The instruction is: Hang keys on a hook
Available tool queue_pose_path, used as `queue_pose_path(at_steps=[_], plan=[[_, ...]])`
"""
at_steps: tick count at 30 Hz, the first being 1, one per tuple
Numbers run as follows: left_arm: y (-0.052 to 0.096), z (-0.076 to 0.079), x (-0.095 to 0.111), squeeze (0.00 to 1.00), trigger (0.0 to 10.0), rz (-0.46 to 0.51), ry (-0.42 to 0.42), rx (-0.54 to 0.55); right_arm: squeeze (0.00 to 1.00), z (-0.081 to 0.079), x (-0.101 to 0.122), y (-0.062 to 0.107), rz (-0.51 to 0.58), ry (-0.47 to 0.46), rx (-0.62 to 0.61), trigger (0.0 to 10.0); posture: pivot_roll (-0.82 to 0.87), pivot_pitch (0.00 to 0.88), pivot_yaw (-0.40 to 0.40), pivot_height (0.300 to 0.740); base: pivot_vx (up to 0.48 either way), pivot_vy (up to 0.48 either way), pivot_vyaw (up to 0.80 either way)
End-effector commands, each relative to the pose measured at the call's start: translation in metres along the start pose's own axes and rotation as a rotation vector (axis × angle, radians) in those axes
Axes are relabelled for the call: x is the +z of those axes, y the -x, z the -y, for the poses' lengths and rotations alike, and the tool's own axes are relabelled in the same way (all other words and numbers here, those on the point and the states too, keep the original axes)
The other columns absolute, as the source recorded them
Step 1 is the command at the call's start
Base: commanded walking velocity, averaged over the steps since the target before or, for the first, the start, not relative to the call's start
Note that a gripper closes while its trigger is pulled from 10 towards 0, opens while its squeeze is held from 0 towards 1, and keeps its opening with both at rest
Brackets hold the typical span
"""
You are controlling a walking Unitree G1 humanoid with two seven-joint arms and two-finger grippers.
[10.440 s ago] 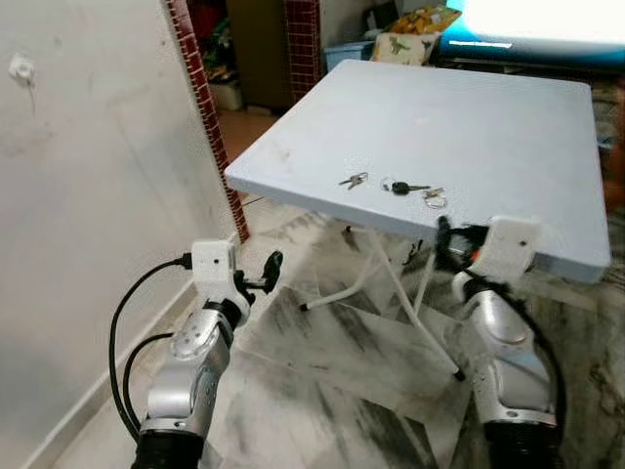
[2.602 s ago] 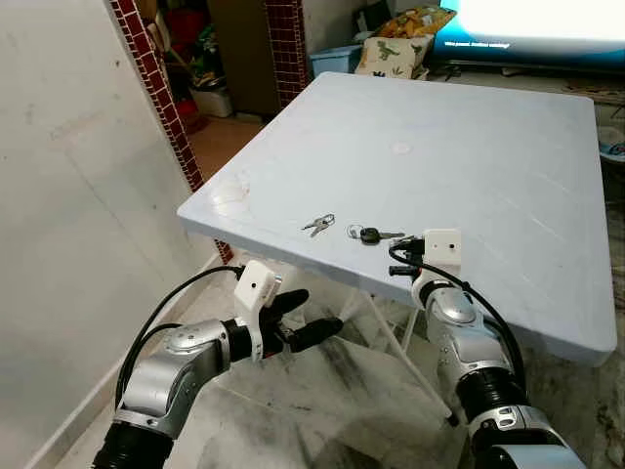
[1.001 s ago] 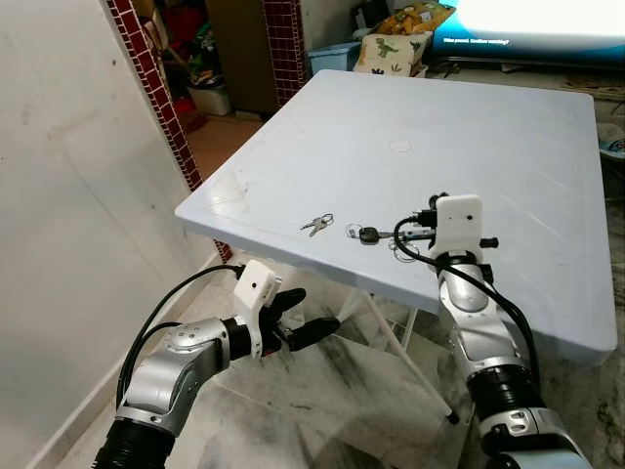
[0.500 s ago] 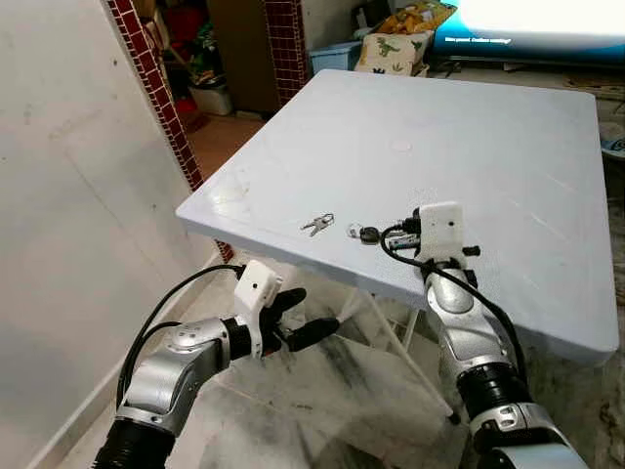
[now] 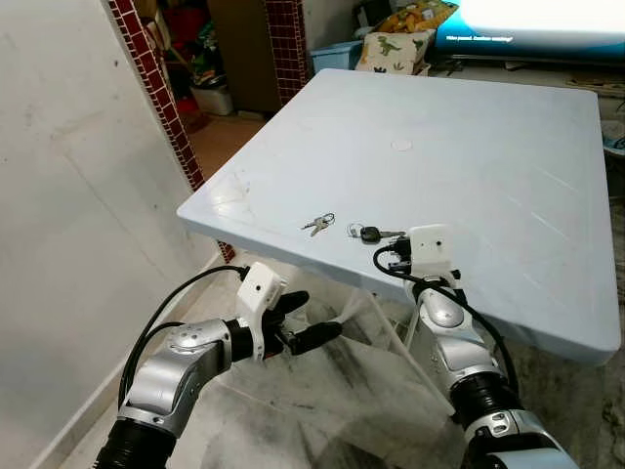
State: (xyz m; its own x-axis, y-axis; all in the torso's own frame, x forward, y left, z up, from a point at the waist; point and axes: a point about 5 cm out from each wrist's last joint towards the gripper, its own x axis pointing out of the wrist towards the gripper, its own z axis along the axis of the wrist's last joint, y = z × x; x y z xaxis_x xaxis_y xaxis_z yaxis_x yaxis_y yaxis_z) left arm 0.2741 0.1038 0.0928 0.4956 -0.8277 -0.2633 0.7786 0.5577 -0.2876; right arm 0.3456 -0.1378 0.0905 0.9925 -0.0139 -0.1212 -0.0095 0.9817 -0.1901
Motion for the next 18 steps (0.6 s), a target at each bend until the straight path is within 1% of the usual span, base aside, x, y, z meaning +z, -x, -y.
queue_pose_path(at_steps=[1, 7, 16, 17, 18], plan=[[0.004, -0.004, 0.001, 0.00, 10.0, -0.009, -0.018, 0.018, 1.00, -0.007, 0.006, -0.003, 0.011, 0.006, 0.026, 10.0, -0.05, 0.000, 0.152, 0.740, 0.000, 0.000, 0.00], [0.004, -0.004, 0.002, 0.00, 10.0, -0.008, -0.019, 0.015, 1.00, -0.005, 0.002, -0.004, -0.012, 0.010, 0.023, 10.0, -0.05, 0.000, 0.152, 0.740, 0.000, 0.000, 0.00], [0.003, -0.003, 0.001, 0.00, 10.0, -0.008, -0.011, 0.015, 1.00, 0.002, -0.007, -0.007, -0.072, -0.013, 0.000, 10.0, -0.05, 0.000, 0.148, 0.740, 0.000, 0.000, 0.00], [0.003, -0.003, 0.001, 0.00, 10.0, -0.008, -0.011, 0.014, 0.62, 0.003, -0.008, -0.007, -0.079, -0.016, 0.001, 10.0, -0.05, 0.000, 0.147, 0.740, 0.000, 0.000, 0.00], [0.003, -0.002, 0.001, 0.00, 10.0, -0.008, -0.011, 0.014, 0.62, 0.003, -0.009, -0.007, -0.084, -0.018, 0.002, 10.0, -0.05, 0.000, 0.147, 0.740, 0.000, 0.000, 0.00]])
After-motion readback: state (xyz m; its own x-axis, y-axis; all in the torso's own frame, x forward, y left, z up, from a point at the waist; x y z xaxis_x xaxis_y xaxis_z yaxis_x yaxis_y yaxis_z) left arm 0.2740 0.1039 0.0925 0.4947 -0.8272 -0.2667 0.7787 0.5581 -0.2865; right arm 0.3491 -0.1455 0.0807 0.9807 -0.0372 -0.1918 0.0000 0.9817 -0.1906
